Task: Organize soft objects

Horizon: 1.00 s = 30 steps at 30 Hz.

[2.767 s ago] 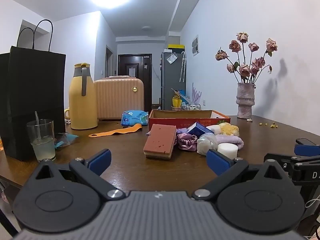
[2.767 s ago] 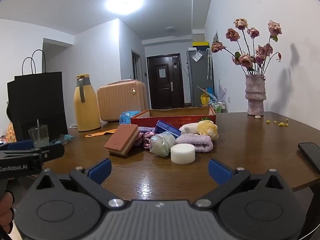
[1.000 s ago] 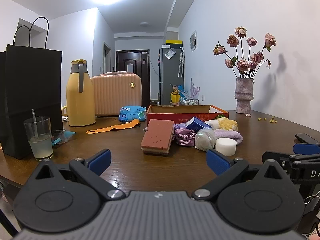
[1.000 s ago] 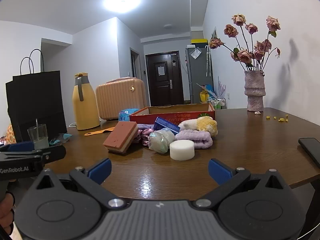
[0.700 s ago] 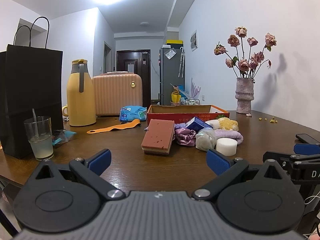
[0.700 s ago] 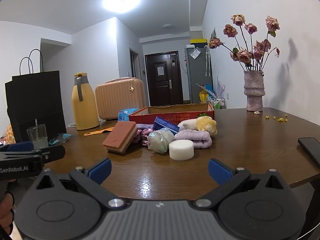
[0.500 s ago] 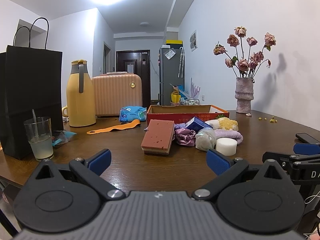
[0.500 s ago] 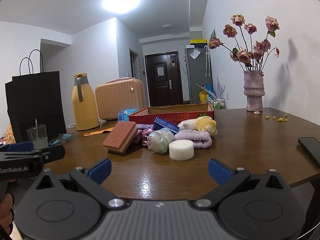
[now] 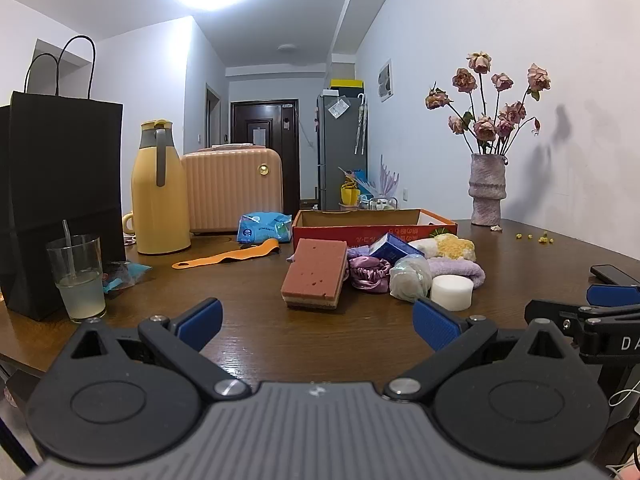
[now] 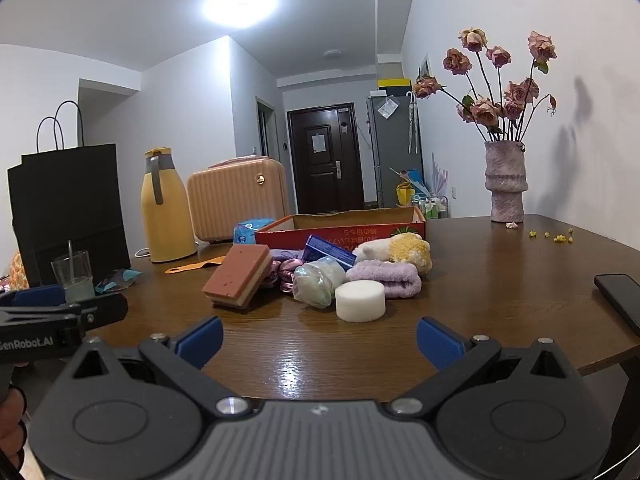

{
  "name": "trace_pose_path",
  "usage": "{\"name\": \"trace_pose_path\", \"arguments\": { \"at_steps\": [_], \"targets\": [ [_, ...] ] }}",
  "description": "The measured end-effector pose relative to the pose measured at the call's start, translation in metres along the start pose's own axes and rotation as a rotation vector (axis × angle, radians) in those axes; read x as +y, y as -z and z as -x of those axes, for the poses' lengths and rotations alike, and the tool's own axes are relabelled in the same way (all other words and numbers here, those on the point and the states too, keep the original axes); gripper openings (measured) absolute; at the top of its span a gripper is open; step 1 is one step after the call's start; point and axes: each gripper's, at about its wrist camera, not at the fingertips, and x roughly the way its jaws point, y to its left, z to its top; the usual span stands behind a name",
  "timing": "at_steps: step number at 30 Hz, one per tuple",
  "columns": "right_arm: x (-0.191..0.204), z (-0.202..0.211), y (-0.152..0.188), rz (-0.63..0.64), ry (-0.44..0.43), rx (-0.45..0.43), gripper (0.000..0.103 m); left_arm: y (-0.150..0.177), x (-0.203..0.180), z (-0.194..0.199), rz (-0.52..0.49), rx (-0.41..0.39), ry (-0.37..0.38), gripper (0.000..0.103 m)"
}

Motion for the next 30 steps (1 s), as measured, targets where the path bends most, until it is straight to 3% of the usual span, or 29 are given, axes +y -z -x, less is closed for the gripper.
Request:
{"name": "trace_pose_path", "arguments": {
  "at_steps": [30],
  "targets": [
    [0.0, -0.0019, 0.0012, -0.003, -0.004, 0.003, 0.103, 0.0004, -0.0007, -0.0031, 0.007, 0.006, -0.011, 0.103]
  ]
}}
